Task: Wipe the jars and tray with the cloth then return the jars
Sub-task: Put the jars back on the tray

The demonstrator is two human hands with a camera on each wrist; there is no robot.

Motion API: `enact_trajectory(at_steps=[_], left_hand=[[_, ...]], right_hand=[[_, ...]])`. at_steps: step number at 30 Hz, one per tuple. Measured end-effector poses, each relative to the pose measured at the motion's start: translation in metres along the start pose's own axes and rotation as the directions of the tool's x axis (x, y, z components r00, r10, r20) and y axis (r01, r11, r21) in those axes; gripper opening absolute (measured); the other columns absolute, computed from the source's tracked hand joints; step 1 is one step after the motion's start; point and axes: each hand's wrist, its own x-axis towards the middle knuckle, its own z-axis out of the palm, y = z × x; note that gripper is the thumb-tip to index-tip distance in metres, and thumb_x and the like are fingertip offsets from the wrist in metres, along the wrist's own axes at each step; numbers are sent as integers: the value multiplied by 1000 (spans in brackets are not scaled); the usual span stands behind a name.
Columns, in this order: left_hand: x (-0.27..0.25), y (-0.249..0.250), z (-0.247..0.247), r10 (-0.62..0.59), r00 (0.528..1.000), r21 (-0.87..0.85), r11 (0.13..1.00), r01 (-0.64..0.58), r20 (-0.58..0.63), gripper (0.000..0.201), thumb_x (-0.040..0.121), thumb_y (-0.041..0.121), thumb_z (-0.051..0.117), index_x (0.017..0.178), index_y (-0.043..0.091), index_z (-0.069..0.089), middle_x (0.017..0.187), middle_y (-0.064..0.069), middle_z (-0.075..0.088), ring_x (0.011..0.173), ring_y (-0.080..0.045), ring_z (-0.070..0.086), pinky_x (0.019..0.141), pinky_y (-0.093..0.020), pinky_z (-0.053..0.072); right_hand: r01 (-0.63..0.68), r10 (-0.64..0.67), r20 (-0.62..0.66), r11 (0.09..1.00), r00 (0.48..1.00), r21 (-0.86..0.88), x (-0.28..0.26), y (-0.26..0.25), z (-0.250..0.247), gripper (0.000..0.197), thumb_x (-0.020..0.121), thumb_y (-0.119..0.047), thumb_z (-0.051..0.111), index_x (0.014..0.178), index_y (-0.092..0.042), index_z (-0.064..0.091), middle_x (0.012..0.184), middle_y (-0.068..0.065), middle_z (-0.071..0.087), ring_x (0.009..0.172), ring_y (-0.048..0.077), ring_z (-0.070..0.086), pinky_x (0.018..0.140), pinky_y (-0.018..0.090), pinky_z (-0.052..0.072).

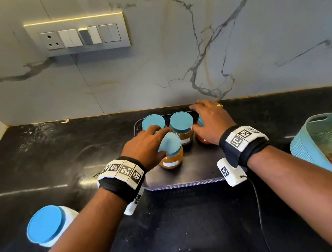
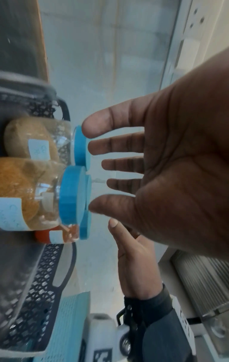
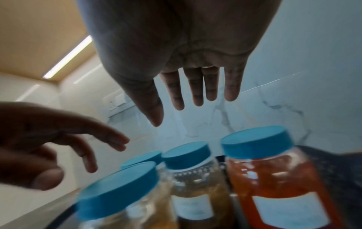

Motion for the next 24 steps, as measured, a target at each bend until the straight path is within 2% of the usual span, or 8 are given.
enact_trajectory(at_steps=[2,5,10,13,16,18,21,24], left_hand=[[-17,-9,-6,-62,996,-33,998,60,-57,62,99,37,60,155,29,37,157,-1,41,134,-26,51,102,-44,52],[-53,-37,-13,-164,980,-59,986,158,-110,50,99,38,58,147,28,49,149,-1,50,131,-27,52,101,-47,51],[-135,-101,-20,-370,927,11,928,372,-63,52,96,48,61,143,27,54,146,1,52,135,-24,48,106,-50,47],[-186,-133,-18,-530,844,-78,848,524,-84,51,97,41,63,144,25,52,145,-3,54,132,-27,52,108,-51,46],[-223,-152,-11,-673,734,-275,725,632,-89,45,101,26,59,144,19,52,145,-8,56,131,-28,54,112,-45,43],[-243,-158,-1,-745,663,-355,639,682,-67,43,102,24,54,145,20,51,145,-9,57,131,-28,54,111,-43,42],[-262,-158,18,-809,585,-443,544,713,-51,46,103,22,51,148,22,47,144,-9,58,131,-29,55,109,-42,44],[-273,-155,34,-834,551,-505,488,712,-29,49,102,18,51,150,23,44,145,-8,58,133,-27,54,111,-41,43]], right_hand=[[87,-86,-14,996,996,15,-5,-25,5,58,89,-29,68,144,-18,52,152,9,43,141,29,38,114,45,37],[219,-219,0,974,976,64,-13,-70,17,56,90,-29,69,142,-17,54,152,8,45,141,28,39,115,46,37],[472,-481,35,870,876,142,-36,-150,45,52,89,-23,69,139,-16,56,144,6,54,134,26,48,112,38,41],[572,-606,160,793,780,211,-47,-197,68,54,89,-24,67,140,-16,54,141,5,54,131,26,50,110,39,43],[630,-661,305,749,685,208,-54,-243,93,62,88,-35,69,144,-20,47,144,4,52,131,26,51,107,42,46],[669,-688,357,717,632,198,-59,-274,109,72,83,-43,73,144,-21,45,143,6,52,129,29,52,105,44,47],[694,-696,415,695,586,186,-64,-313,133,93,73,-54,79,150,-23,35,146,8,46,128,35,52,103,48,48],[752,-687,466,656,558,67,-65,-333,150,85,75,-51,77,147,-27,38,139,8,50,124,39,54,100,45,49]])
